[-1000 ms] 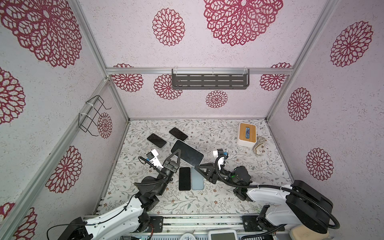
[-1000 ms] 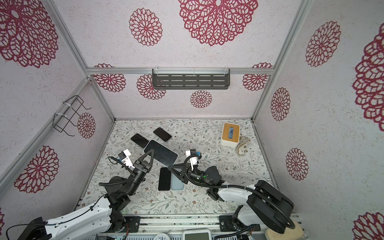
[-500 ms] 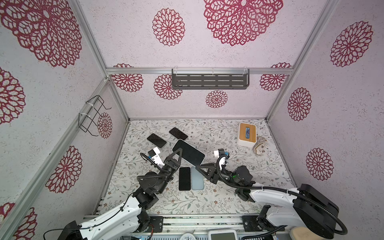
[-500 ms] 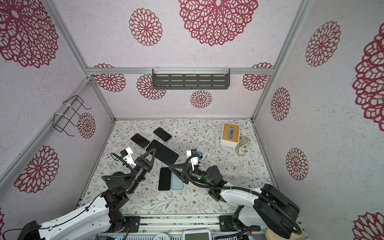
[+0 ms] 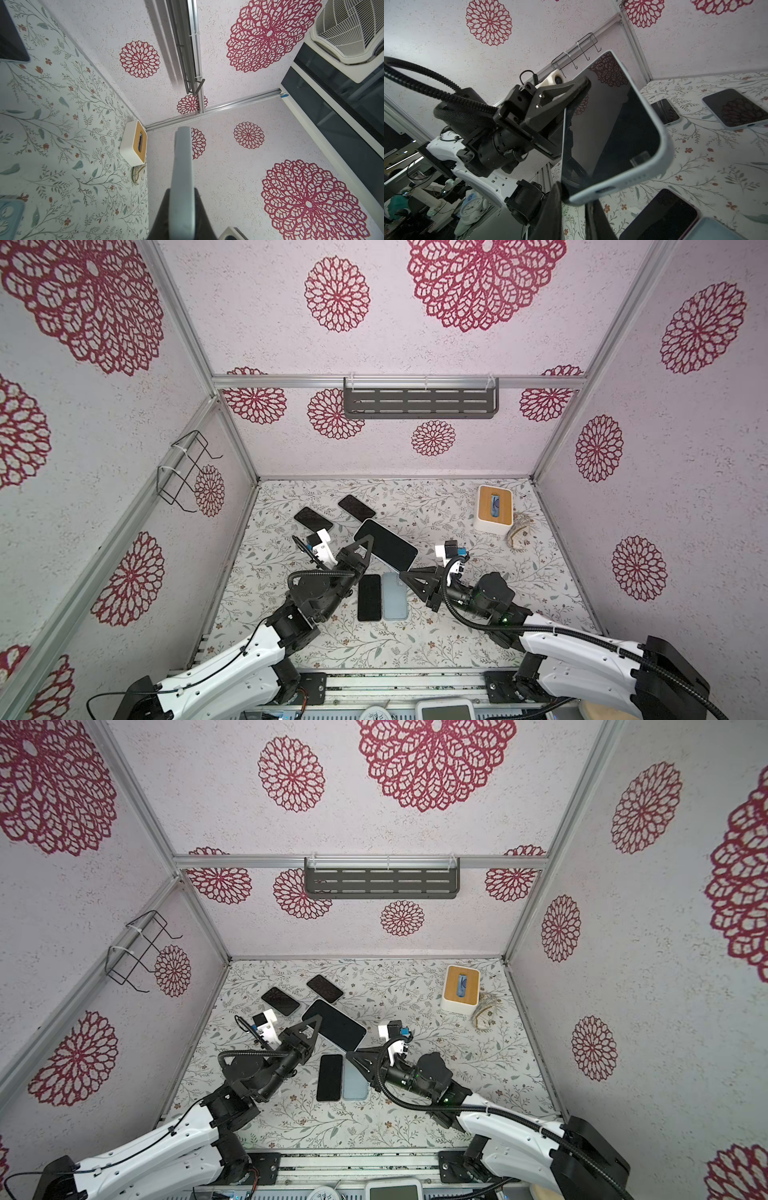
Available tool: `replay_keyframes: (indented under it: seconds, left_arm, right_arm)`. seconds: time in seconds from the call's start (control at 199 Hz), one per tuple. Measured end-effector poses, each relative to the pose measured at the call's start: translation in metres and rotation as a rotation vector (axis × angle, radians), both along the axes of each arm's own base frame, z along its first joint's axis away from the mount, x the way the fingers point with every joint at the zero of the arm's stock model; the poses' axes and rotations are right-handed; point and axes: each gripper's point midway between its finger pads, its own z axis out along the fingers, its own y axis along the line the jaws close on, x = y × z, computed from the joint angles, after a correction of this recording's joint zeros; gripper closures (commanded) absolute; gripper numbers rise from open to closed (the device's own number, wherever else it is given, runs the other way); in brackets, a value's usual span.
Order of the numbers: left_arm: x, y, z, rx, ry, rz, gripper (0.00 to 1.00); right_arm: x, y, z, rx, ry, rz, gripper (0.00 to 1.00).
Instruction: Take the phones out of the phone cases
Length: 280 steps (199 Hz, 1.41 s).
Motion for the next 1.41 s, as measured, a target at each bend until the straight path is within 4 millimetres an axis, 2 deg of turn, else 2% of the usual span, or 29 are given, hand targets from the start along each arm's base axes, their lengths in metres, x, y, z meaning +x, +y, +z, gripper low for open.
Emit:
replay_keyframes:
  seconds: [0.171, 0.262, 0.453, 0.77, 1.173, 1.288, 1.409]
  left_arm:
    - [0.007, 0.000, -0.013, 0.040, 0.038, 0.023, 1.00]
    - [0.010, -0.002, -0.022, 0.064, 0.058, 0.026, 1.00]
    - [0.013, -0.004, -0.030, 0.084, 0.077, 0.032, 1.00]
    - [0.019, -0.006, -0.028, 0.063, 0.062, 0.036, 1.00]
    - [0.018, -0.016, -0.016, 0.012, 0.019, -0.011, 1.00]
    - [0.007, -0.026, -0.010, -0.005, 0.003, -0.075, 1.00]
    - [0.000, -0.024, -0.005, -0.028, -0.019, -0.091, 1.00]
  right_arm:
    - [0.010, -0.005, -0.019, -0.118, -0.070, -0.069, 0.78]
    - [0.014, -0.006, -0.028, -0.169, -0.090, -0.090, 0.81]
    - [0.017, -0.008, -0.037, -0.224, -0.117, -0.113, 0.82]
    - [0.025, -0.009, -0.038, -0.235, -0.138, -0.148, 0.73]
    - [0.034, -0.002, -0.042, -0.213, -0.121, -0.160, 0.70]
    - [0.051, -0.010, -0.049, -0.217, -0.081, -0.224, 0.56]
    - [0.056, -0.017, -0.046, -0.170, -0.062, -0.250, 0.39]
